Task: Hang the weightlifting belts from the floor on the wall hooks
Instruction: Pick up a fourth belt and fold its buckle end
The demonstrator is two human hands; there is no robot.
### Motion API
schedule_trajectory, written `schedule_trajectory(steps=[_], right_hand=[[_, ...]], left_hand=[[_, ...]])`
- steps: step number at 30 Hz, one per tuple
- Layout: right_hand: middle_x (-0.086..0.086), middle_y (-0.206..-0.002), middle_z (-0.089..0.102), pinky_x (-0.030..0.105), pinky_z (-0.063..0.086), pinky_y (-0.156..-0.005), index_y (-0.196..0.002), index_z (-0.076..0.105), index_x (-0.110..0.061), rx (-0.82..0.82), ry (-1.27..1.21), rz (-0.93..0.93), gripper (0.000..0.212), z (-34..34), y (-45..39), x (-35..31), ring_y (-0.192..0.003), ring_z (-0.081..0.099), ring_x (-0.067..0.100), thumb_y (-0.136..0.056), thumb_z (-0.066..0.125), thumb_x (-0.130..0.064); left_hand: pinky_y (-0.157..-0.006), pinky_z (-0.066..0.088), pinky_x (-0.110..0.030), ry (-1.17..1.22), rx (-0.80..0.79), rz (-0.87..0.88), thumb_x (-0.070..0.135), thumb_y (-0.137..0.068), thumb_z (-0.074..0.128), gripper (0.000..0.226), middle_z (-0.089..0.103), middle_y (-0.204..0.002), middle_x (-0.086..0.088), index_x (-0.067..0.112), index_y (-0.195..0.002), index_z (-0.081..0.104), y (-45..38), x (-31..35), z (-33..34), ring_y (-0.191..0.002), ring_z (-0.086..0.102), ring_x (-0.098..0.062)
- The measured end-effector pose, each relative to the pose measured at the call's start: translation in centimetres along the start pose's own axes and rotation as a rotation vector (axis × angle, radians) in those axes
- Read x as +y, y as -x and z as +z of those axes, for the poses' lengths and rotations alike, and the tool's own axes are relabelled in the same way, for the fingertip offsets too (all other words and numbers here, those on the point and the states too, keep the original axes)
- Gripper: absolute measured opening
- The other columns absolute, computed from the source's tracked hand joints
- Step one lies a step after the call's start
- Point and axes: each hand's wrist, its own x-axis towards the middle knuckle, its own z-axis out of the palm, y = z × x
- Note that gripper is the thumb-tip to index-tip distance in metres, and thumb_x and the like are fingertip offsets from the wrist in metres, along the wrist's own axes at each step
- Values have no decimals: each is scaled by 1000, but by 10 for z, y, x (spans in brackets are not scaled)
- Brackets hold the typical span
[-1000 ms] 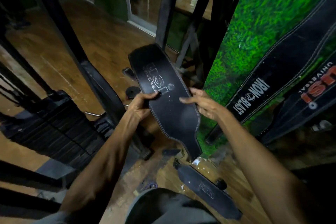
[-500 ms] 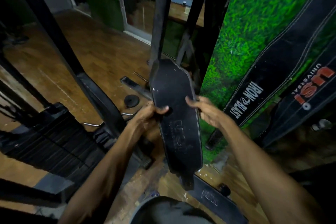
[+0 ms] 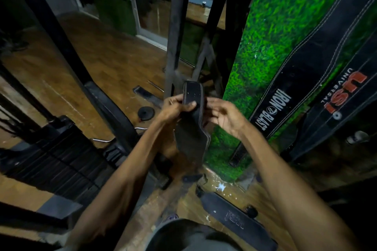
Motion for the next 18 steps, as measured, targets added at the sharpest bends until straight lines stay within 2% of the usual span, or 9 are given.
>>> schedule_trajectory(steps=[2, 4, 6, 8, 10, 12, 14, 16, 18], right_hand=[[2, -97, 73, 39, 51, -98, -108, 70, -13, 35, 3, -19, 27, 4, -3, -14, -94, 69, 18, -90, 73, -33], [1, -95, 75, 41, 53, -99, -100, 72, -14, 175, 137, -68, 17, 13, -5, -17, -97, 70, 20, -92, 75, -30], [-4, -88, 71, 21, 57, -85, -101, 71, -13, 274, 240, -192, 12, 20, -5, -17, -88, 69, 10, -91, 76, -13], [-8, -84, 68, 7, 49, -68, -94, 67, -16, 286, 349, -314, 14, 20, -7, -14, -72, 62, -5, -90, 75, -4], [-2, -82, 69, 11, 47, -64, -84, 67, -16, 257, 436, -355, 16, 18, -9, -8, -69, 61, -2, -88, 76, -4], [-1, -76, 68, 16, 46, -63, -81, 69, -13, 217, 533, -339, 15, 18, -13, -2, -66, 58, -3, -86, 78, -3], [-13, -70, 69, 18, 46, -65, -84, 70, -10, 168, 605, -329, 16, 20, -18, 2, -64, 57, -8, -85, 75, 5], [-19, -70, 70, 14, 47, -67, -95, 69, -11, 159, 537, -314, 28, 25, -17, -3, -70, 61, -6, -86, 66, 15], [-6, -87, 73, 17, 51, -68, -108, 69, -11, 243, 341, -323, 35, 28, -10, -24, -81, 65, 7, -87, 62, 16]], left_hand=[[-99, 56, -42, -63, -5, 12, -12, -88, 65, 38, 66, -124, -30, -11, -127, 63, 5, -16, 5, -105, 66, -30], [-106, 51, -53, -92, -32, 23, -12, -87, 67, 38, 65, -127, -33, -12, -125, 64, 10, -26, 9, -111, 65, -34], [-99, 57, -44, -77, -36, 43, -7, -91, 66, 32, 67, -123, -30, -13, -122, 65, 13, -25, 9, -107, 69, -34], [-77, 61, -28, 32, 11, 17, 9, -98, 63, 31, 69, -109, -23, -11, -122, 63, 15, -7, 6, -87, 72, -22], [-68, 56, -30, 93, 38, 63, 25, -100, 63, 42, 67, -93, -18, -6, -128, 63, 6, 17, -2, -75, 65, -21], [-72, 52, -35, 31, 52, 193, 33, -97, 67, 39, 69, -97, -25, 2, -121, 70, -2, 45, -3, -82, 65, -25], [-72, 53, -33, -63, 124, 321, 24, -94, 73, 27, 71, -91, -20, -2, -103, 74, -8, 66, 3, -82, 66, -22], [-70, 54, -32, -159, 180, 410, 12, -90, 76, 22, 71, -86, -13, -9, -95, 73, -11, 71, 5, -77, 66, -18], [-71, 59, -29, -233, 173, 441, 6, -89, 76, 17, 76, -89, -11, -9, -98, 74, -6, 66, 4, -78, 71, -15]])
